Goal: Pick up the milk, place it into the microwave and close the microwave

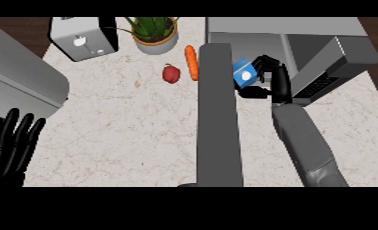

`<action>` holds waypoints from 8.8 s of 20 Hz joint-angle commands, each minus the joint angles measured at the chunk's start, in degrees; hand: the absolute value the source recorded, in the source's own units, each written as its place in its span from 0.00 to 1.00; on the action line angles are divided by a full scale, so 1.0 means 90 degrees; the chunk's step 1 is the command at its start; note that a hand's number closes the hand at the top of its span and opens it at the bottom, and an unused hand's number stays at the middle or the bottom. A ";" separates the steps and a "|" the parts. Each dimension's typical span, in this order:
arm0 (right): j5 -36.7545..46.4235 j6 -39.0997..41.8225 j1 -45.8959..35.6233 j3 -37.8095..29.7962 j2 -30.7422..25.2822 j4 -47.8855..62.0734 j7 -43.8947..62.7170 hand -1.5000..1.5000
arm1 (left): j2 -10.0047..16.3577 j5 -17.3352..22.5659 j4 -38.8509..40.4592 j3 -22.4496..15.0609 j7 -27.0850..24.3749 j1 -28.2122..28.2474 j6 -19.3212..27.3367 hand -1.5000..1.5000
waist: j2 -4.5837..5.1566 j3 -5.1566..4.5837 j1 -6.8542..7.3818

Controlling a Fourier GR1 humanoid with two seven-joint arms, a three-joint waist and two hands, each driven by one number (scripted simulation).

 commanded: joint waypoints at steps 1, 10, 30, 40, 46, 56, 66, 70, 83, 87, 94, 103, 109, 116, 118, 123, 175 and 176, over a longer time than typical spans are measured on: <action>0.0141 -0.0335 -0.0882 -0.0335 -0.0350 0.1239 -0.0114 1.00 | 0.0127 0.0164 0.0224 0.0117 0.0168 -0.0389 -0.0030 0.00 | 0.0059 0.0006 0.0076; 0.0335 -0.2216 -0.1612 -0.0747 -0.0749 0.2093 -0.0172 1.00 | 0.0233 0.0136 0.0277 0.0151 -0.0044 -0.0373 -0.0245 0.00 | 0.0158 0.0014 0.0334; 0.1129 -0.1865 -0.2437 -0.0158 -0.0598 0.3194 0.0124 0.00 | 0.0234 -0.0285 0.0355 -0.0008 0.0006 -0.0501 -0.0204 0.00 | 0.0199 0.0020 0.0405; 0.0852 -0.1925 -0.2544 -0.0525 -0.0991 0.3029 0.0038 0.00 | 0.0033 -0.0677 0.0470 -0.0273 -0.0521 0.0042 -0.0320 0.00 | 0.0122 0.0008 0.0308; 0.0701 -0.2128 -0.2150 -0.0740 -0.0998 0.2948 -0.0499 0.00 | -0.0082 -0.0864 0.0220 -0.0475 -0.0011 -0.0388 -0.0024 0.00 | 0.0151 0.0019 0.0252; 0.0306 -0.0996 -0.1882 -0.1136 -0.1300 0.2788 -0.1081 0.00 | -0.0111 -0.0947 -0.0071 -0.0583 -0.0039 0.0082 -0.0134 0.00 | 0.0083 0.0015 0.0156; -0.0052 0.0109 -0.1543 -0.1398 -0.1346 0.2671 -0.1283 0.00 | -0.0356 -0.1314 0.0093 -0.1092 -0.0091 0.0102 0.0194 0.00 | 0.0021 0.0005 -0.0022; -0.0116 0.0651 -0.1365 -0.1284 -0.1007 0.2430 -0.1111 0.00 | -0.0250 -0.0847 -0.0069 -0.0638 0.0097 0.0084 0.0016 0.00 | -0.0049 -0.0004 -0.0156; -0.0270 0.1389 0.0296 -0.1104 -0.0481 0.1936 -0.1646 0.00 | -0.0362 -0.1219 -0.0464 -0.1440 0.0122 0.0511 0.0400 0.00 | -0.0078 -0.0005 -0.0223; -0.0539 0.1650 0.0906 -0.1215 -0.0120 0.1743 -0.2074 0.00 | -0.0360 -0.1260 -0.0212 -0.1374 -0.0180 0.0601 0.0143 0.00 | -0.0064 -0.0004 -0.0199; -0.0770 0.2578 0.1774 -0.1072 -0.0146 0.1067 -0.2247 0.00 | -0.0164 -0.1068 0.0204 -0.1947 -0.0059 0.0366 -0.0513 0.00 | -0.0082 -0.0010 -0.0278; -0.0865 0.3331 0.3680 -0.0495 0.0378 -0.0411 -0.2872 0.00 | 0.0168 -0.1164 0.1251 -0.1639 -0.0501 -0.0508 -0.0913 1.00 | -0.0083 -0.0018 -0.0307; -0.1084 0.3674 0.4685 -0.0260 0.0232 -0.1747 -0.2505 0.00 | -0.0288 -0.1781 0.1714 -0.2448 0.0207 -0.1351 -0.0612 1.00 | -0.0065 -0.0011 -0.0277; -0.1357 0.3848 0.5562 -0.0186 0.0061 -0.2692 -0.2281 0.00 | -0.0141 -0.1720 0.2643 -0.2475 0.0333 -0.2432 -0.1190 1.00 | -0.0055 -0.0010 -0.0279; -0.1373 0.4172 0.5895 -0.0196 -0.0239 -0.2710 -0.2614 0.00 | -0.0353 -0.2091 0.3141 -0.3135 0.0305 -0.2498 -0.1233 1.00 | -0.0053 -0.0011 -0.0356; -0.1657 0.4218 0.6531 -0.0204 -0.0365 -0.3568 -0.2435 0.00 | -0.0361 -0.2380 0.3938 -0.3524 -0.0091 -0.2792 -0.1132 1.00 | -0.0057 -0.0013 -0.0296; -0.3507 0.5145 0.7524 0.1172 -0.1858 -0.8454 -0.0536 0.00 | -0.0364 0.3101 0.8825 -0.5235 -0.2060 -0.8197 0.4746 1.00 | 0.0476 -0.0036 -0.2406; -0.3554 0.5235 0.7601 0.1263 -0.1835 -0.8473 -0.0576 0.00 | -0.0364 0.3192 0.8862 -0.5224 -0.2076 -0.8237 0.4766 1.00 | 0.0466 -0.0026 -0.2509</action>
